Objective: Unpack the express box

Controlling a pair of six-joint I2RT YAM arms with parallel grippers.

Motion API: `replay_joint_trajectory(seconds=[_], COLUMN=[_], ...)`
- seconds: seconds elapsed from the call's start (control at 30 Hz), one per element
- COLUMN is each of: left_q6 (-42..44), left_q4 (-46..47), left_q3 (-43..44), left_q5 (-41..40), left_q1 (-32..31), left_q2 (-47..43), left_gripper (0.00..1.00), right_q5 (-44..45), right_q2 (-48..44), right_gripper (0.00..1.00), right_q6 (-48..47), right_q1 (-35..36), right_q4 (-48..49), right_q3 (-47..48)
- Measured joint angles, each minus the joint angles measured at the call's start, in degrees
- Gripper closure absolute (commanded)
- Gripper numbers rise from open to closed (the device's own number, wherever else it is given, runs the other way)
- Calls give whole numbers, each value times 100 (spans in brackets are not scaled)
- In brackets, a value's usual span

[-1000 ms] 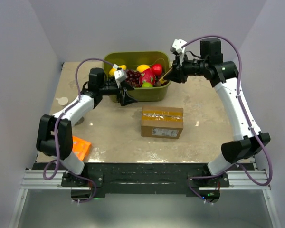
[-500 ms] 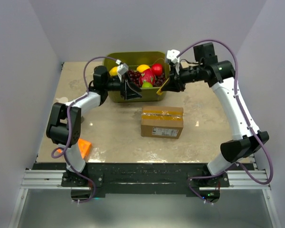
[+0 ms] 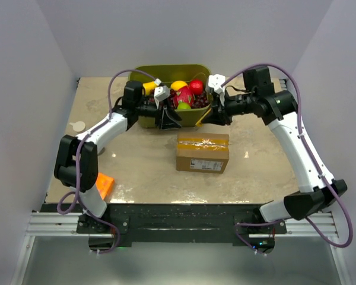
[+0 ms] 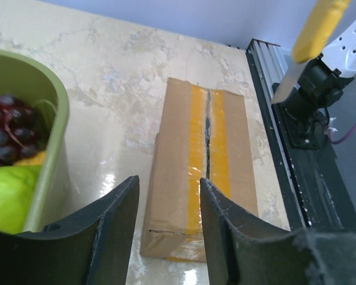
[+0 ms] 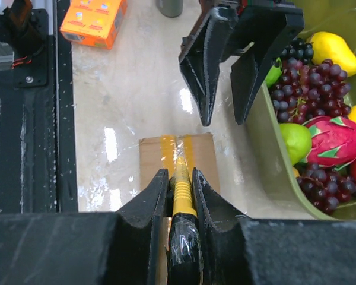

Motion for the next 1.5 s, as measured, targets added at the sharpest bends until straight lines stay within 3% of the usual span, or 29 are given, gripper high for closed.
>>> replay_joint_trajectory(seconds=[0.17, 0.33, 0.67, 1.07, 1.2, 1.5], left_q6=[640, 433, -586, -1687, -1438, -647], left_q4=[-901, -940, -238, 691, 442, -1075], left_q3=[11, 118, 439, -59, -39, 584], left_q5=[-59, -284, -560, 155, 76, -431], left_q1=[-212, -409, -417, -199, -195, -387], left_q2=[203, 610, 1290, 1292, 1290, 1447], left_gripper=[41, 36, 38, 35, 39, 48], right_q5=[7, 116, 258, 315, 472, 1027], right_q2=[-413, -476, -175, 181, 310, 289], right_gripper=[100, 100, 100, 100, 100, 100], right_q6=[7, -87, -640, -433, -415, -39], right_q1=[0, 4, 105, 909, 1049, 1207], right_q4=[0, -37, -494, 380, 551, 1471], right_q3=[-273, -282, -179, -826, -846, -1419])
